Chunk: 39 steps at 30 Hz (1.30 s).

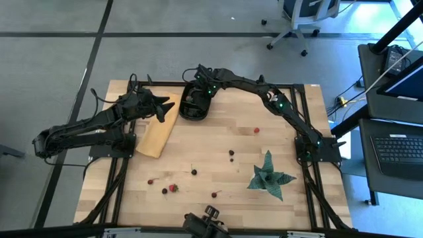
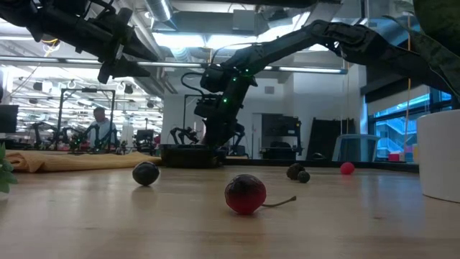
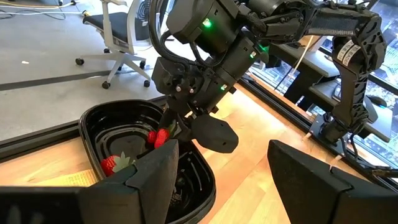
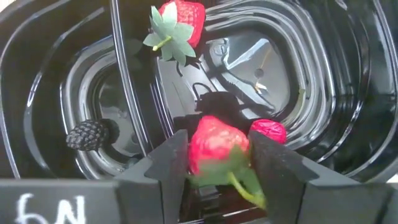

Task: Pick and placing Produce into tupperware
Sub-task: Put the top red strawberry into the black bin, then put the red raspberry into the black bin

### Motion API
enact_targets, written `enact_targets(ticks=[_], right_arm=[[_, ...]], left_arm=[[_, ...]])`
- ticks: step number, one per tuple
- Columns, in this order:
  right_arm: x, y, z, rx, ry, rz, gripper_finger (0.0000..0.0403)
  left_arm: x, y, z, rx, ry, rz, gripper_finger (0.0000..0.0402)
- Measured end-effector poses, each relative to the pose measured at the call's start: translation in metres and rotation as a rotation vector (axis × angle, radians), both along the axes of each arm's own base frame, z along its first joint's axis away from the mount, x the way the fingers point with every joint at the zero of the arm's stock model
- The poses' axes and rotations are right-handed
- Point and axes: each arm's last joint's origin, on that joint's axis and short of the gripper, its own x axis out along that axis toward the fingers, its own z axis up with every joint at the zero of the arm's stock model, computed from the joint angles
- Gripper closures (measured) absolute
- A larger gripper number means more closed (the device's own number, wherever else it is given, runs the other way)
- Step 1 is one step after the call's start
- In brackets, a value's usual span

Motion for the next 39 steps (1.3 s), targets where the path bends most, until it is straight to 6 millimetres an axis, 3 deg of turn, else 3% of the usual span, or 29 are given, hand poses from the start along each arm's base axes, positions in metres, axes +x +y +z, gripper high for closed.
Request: enact_targets(ticks=[13, 22, 28, 35, 39], right_arm=[[0.000, 0.000, 0.000, -0.001, 0.000, 0.002, 0.0230], [-0.001, 0.000, 0.005, 0.000, 0.008, 0.003, 0.0203], [-0.018, 0.006, 0.046, 0.003, 0.015, -0.004, 0.0203], [-0.054, 0.029, 0.095, 0.065, 0.153, -0.003, 0.0204], [-0.063, 0.044, 0.117, 0.048, 0.165, 0.015, 0.0202]], left_arm=[[0.000, 0.000, 0.000, 0.000, 0.000, 0.000, 0.0162], [0.000, 0.000, 0.000, 0.000, 0.000, 0.000, 0.0162], [0.000, 0.000, 0.000, 0.000, 0.000, 0.000, 0.0162], [0.000, 0.000, 0.000, 0.000, 0.000, 0.000, 0.0162], [0.000, 0.000, 0.000, -0.001, 0.000, 0.000, 0.0162]])
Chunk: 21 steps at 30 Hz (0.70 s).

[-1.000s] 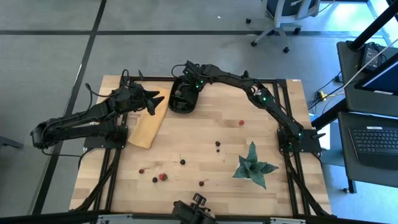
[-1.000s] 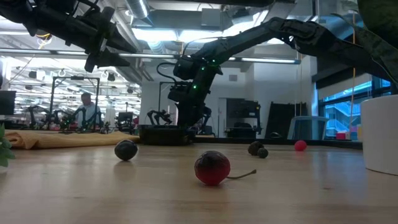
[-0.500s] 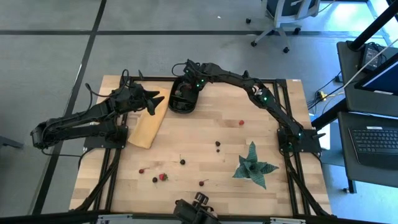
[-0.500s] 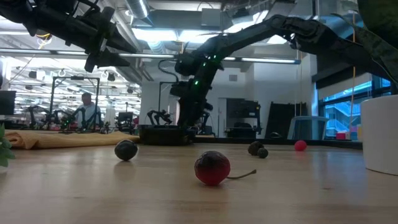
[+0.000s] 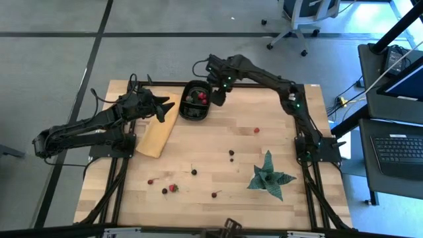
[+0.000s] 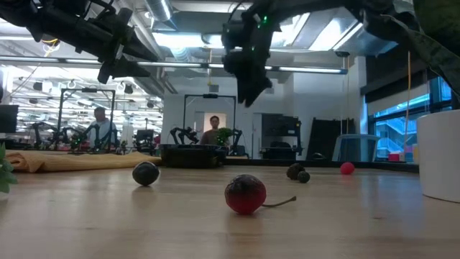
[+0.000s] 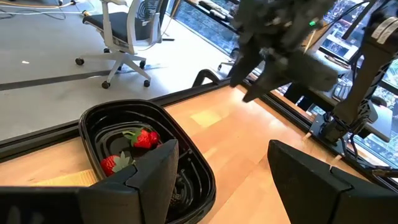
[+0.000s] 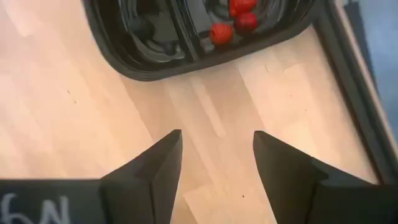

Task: Pick and placing Produce into tupperware
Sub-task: Put the red raspberry into the black bin

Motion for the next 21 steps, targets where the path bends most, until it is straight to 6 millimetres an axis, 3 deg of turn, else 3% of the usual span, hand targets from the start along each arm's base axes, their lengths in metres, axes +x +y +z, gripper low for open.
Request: enact_targets(ticks=[9, 21], right_arm=[[-0.021, 0.029, 0.031, -0.085, 0.121, 0.010, 0.0202], [-0.037, 0.069, 0.076, -0.122, 0.016, 0.051, 0.0202]], left_arm=[[-0.001, 0.000, -0.004, -0.019, 0.036, 0.000, 0.0162], [-0.001, -0.001, -0.003, -0.007, 0.039, -0.004, 0.0162]])
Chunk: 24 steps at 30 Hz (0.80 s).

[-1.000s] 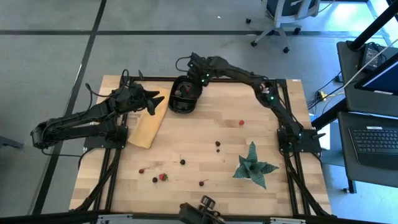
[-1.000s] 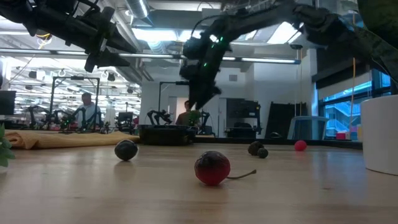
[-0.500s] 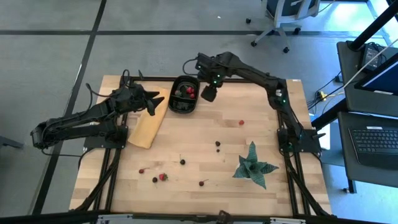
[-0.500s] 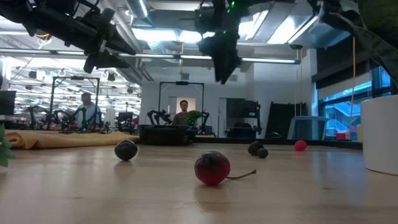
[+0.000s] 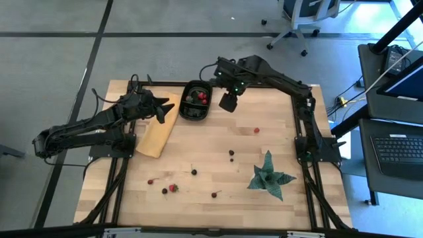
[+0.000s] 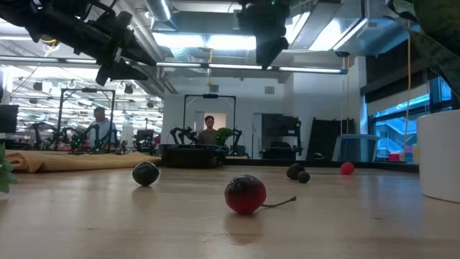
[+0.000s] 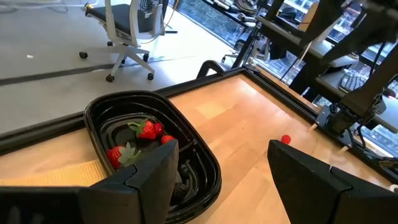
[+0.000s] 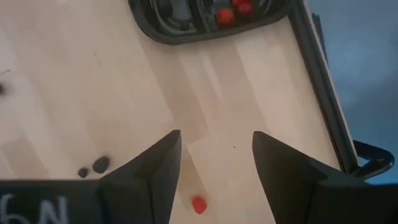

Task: Pick and placing Produce into tupperware
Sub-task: Put the red raspberry into the black bin

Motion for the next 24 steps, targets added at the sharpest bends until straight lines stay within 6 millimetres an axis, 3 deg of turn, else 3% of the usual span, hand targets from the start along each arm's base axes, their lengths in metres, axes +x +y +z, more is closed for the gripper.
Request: enact_targets(ticks=[4, 9, 19, 24], right_arm=[[-0.002, 0.008, 0.000, -0.015, -0.033, -0.005, 0.0202], [-0.013, 0.012, -0.028, -0.064, -0.071, -0.061, 0.0202], [-0.091, 0.034, -0.103, -0.010, -0.105, -0.241, 0.0202], [-0.118, 0.042, -0.129, 0.045, -0.080, -0.390, 0.0202]], left_arm=[[0.000, 0.000, 0.001, 0.037, 0.008, -0.010, 0.0162], [-0.004, -0.002, 0.006, 0.055, -0.022, -0.010, 0.0162], [-0.008, -0.004, 0.010, 0.081, -0.044, -0.011, 0.0162], [-0.008, -0.004, 0.010, 0.080, -0.045, -0.011, 0.0162]])
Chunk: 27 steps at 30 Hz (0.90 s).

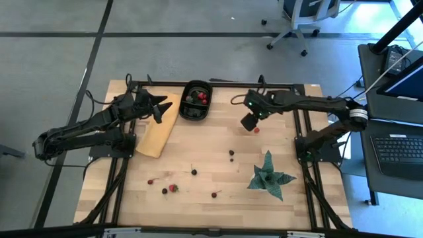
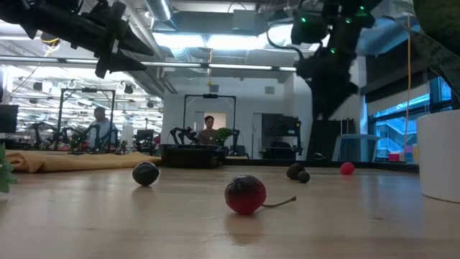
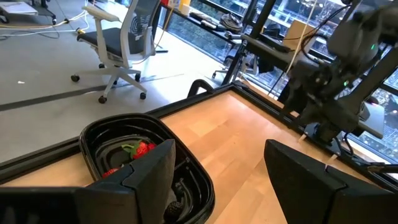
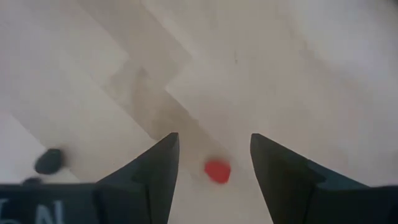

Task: Pick and placing Produce into tupperware
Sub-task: Put the red raspberry into the black bin

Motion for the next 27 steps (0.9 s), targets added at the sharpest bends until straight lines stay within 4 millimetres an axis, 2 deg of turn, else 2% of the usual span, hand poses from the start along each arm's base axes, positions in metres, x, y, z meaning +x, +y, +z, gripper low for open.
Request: enact_targets(ticks=[6, 12, 18, 23, 27], right_arm=[[-0.011, 0.004, -0.019, 0.031, 0.051, -0.038, 0.0202], [-0.014, 0.006, -0.028, 0.048, 0.063, -0.081, 0.0202], [-0.014, 0.005, -0.032, 0.024, 0.061, -0.012, 0.0202], [-0.012, 0.005, -0.031, 0.032, 0.034, -0.062, 0.0202], [-0.012, 0.005, -0.031, 0.027, 0.038, -0.036, 0.0201]], left_arm=[[0.000, 0.000, 0.000, -0.002, -0.001, 0.000, 0.0162], [0.000, 0.000, 0.000, -0.014, -0.009, 0.003, 0.0162], [0.000, 0.000, 0.000, -0.015, -0.010, 0.003, 0.0162], [0.000, 0.000, 0.000, -0.015, -0.009, 0.003, 0.0162], [0.000, 0.000, 0.000, -0.015, -0.009, 0.003, 0.0162]])
